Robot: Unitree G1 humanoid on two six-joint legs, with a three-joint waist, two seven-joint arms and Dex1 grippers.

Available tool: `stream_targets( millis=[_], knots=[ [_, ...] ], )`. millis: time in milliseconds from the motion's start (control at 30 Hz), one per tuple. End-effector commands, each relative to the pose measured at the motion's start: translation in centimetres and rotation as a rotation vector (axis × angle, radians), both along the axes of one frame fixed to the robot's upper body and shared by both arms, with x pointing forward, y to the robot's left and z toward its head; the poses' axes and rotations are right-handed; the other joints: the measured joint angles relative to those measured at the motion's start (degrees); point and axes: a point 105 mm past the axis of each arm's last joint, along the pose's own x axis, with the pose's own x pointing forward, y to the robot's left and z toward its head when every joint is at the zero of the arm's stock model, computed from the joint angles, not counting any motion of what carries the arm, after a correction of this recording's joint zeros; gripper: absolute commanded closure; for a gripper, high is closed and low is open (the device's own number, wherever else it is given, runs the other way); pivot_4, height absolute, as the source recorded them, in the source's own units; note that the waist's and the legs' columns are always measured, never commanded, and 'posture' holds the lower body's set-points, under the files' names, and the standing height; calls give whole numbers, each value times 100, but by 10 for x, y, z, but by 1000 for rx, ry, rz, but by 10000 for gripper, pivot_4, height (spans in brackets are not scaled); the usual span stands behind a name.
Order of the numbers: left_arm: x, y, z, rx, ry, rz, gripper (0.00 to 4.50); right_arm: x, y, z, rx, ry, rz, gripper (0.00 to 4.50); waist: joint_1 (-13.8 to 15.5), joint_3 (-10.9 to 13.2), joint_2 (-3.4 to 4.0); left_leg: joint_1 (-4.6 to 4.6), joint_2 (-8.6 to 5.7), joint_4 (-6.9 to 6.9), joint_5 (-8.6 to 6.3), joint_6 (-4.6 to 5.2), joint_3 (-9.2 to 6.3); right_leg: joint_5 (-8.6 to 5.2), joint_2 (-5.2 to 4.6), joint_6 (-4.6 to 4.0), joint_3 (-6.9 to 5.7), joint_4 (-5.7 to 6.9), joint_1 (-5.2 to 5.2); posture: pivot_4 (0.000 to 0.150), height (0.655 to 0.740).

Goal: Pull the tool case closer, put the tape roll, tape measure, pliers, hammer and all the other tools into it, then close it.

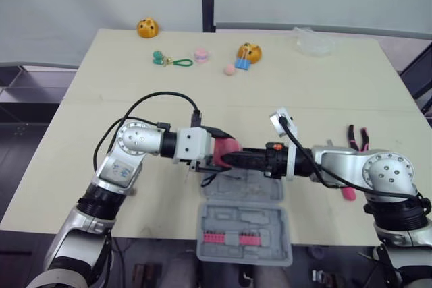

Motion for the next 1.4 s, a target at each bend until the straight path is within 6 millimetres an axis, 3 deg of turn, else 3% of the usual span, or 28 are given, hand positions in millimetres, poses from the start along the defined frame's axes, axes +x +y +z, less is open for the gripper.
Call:
stream_targets(
  millis=[33, 133, 167, 233, 300, 367, 467, 600, 800, 933, 1067, 1233, 1400],
  knots=[
    [-1, -6, 11, -21, -43, -15, 15012, -2, 1, 20, 77, -22, 14, 24177, 8, 0, 0, 0, 0, 0, 0, 0, -1, 0, 0, 0, 0, 0, 1, 1500, 7400],
    [0, -7, 11, -23, -32, -14, 15012, -1, -1, 20, 74, -16, 6, 38680, 1, 0, 0, -1, -3, 1, 0, 1, -2, 0, -2, 0, 0, 1, 0, 1500, 7400],
    [0, -7, 11, -28, -23, -14, 15012, -1, -2, 20, 69, -17, 2, 39329, 0, 0, 0, -1, -3, 1, 0, 1, -1, 0, -2, 0, -1, 1, 0, 1500, 7400],
    [0, -7, 12, -42, -6, -15, 15012, -1, -4, 21, 69, -17, -4, 39327, 0, 0, 0, -1, -2, 0, 0, 1, -2, 0, -1, 0, -1, 1, 0, 1500, 7400],
    [-3, -7, 12, -61, 23, -35, 4810, -1, -6, 23, 80, -16, -8, 39327, 0, 0, 0, -1, -2, 1, 0, 1, -1, 0, -2, 0, 0, 1, 0, 1500, 7400],
    [-7, -3, 13, -67, 66, -52, 0, -5, -10, 25, 88, -16, -6, 39411, -1, 0, 0, -2, -1, 0, 0, 1, -2, 0, -1, 0, 0, 1, -1, 1500, 7400],
    [-18, 16, 12, -57, 199, -68, 0, -17, -23, 26, 79, -8, 4, 39412, -2, 0, 0, -4, -1, 0, 0, 1, -5, 0, -3, 0, 2, -1, -1, 1500, 7400],
    [-43, 45, 13, -11, 400, -102, 0, -37, -56, 21, 39, 40, -14, 39413, 2, 1, 1, -28, 0, 2, 0, 1, -21, 0, -6, -1, 4, -11, -11, 1500, 7400],
    [-77, 74, 1, 110, 519, -118, 0, -57, -115, -10, -112, 192, -139, 39413, 18, 1, 2, -38, -2, 18, 0, 4, -31, 3, -8, 1, 3, -11, -6, 1500, 7400],
    [-83, 77, -8, 133, 510, -106, 0, -66, -147, -41, -225, 285, -216, 39413, 21, 1, 2, -32, -2, 17, 0, 4, -29, 4, -7, -1, 6, -11, -2, 1500, 7400],
    [-84, 76, -10, 125, 472, -101, 0, -72, -162, -67, -301, 322, -231, 39413, 25, 0, 3, -33, -2, 17, 0, 4, -28, 4, -6, 0, 7, -11, -3, 1500, 7400],
    [-87, 74, -14, 127, 467, -106, 0, -67, -174, -87, -324, 344, -253, 39413, 7, -1, 5, -29, -2, 14, 0, 4, -26, 5, -2, 1, 9, -11, -3, 1500, 7400],
    [-85, 67, -14, 113, 453, -111, 0, -63, -174, -102, -329, 359, -242, 39413, 15, -1, 6, -24, -2, 13, 1, 4, -24, 5, -1, 0, 11, -10, -3, 1500, 7400]
  ],
)
